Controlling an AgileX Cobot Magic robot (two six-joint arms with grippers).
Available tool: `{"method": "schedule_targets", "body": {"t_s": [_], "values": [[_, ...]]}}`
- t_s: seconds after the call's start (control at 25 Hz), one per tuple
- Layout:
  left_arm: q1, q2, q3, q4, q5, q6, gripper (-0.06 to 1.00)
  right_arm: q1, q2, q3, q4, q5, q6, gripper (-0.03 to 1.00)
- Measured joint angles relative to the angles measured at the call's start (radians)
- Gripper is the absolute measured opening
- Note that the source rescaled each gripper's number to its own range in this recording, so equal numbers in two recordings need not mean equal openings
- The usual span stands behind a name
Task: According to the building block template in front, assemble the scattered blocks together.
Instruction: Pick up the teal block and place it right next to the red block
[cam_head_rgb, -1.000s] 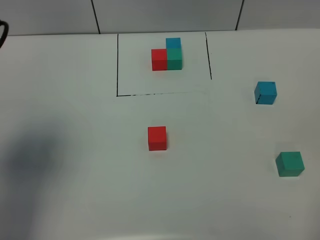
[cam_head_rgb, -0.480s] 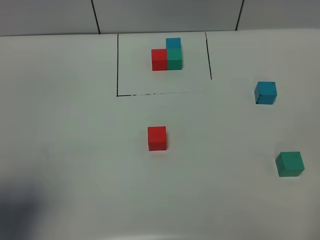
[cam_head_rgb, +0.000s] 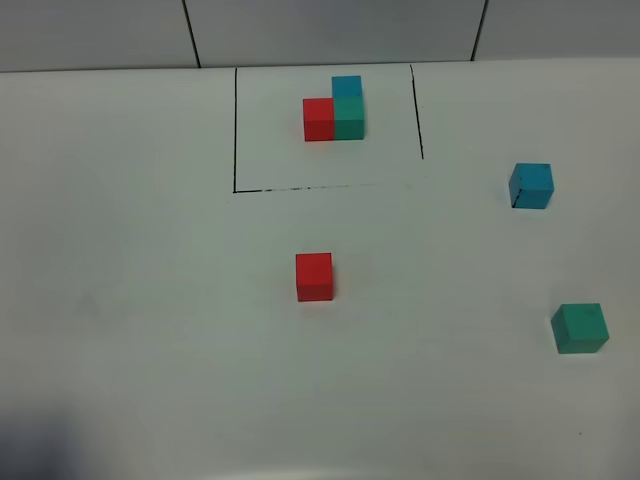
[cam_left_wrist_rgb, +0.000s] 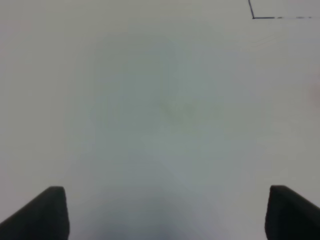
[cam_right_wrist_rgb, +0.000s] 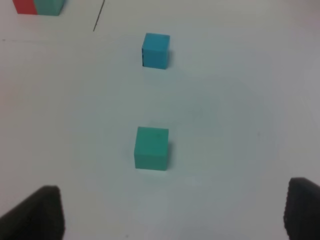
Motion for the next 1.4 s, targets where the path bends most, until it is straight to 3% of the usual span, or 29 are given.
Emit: {"method": "schedule_targets", "body": {"t_s": [0.6, 1.4], "values": [[0.000, -0.295, 0.052, -0.076, 0.116, 0.058, 0.97, 0.000, 0.000, 0.000, 0.000, 0.000, 0.000, 0.80], [0.000, -0.308, 0.053, -0.077, 0.119, 0.065, 0.97, 0.000, 0.000, 0.000, 0.000, 0.000, 0.000, 0.80]]}}
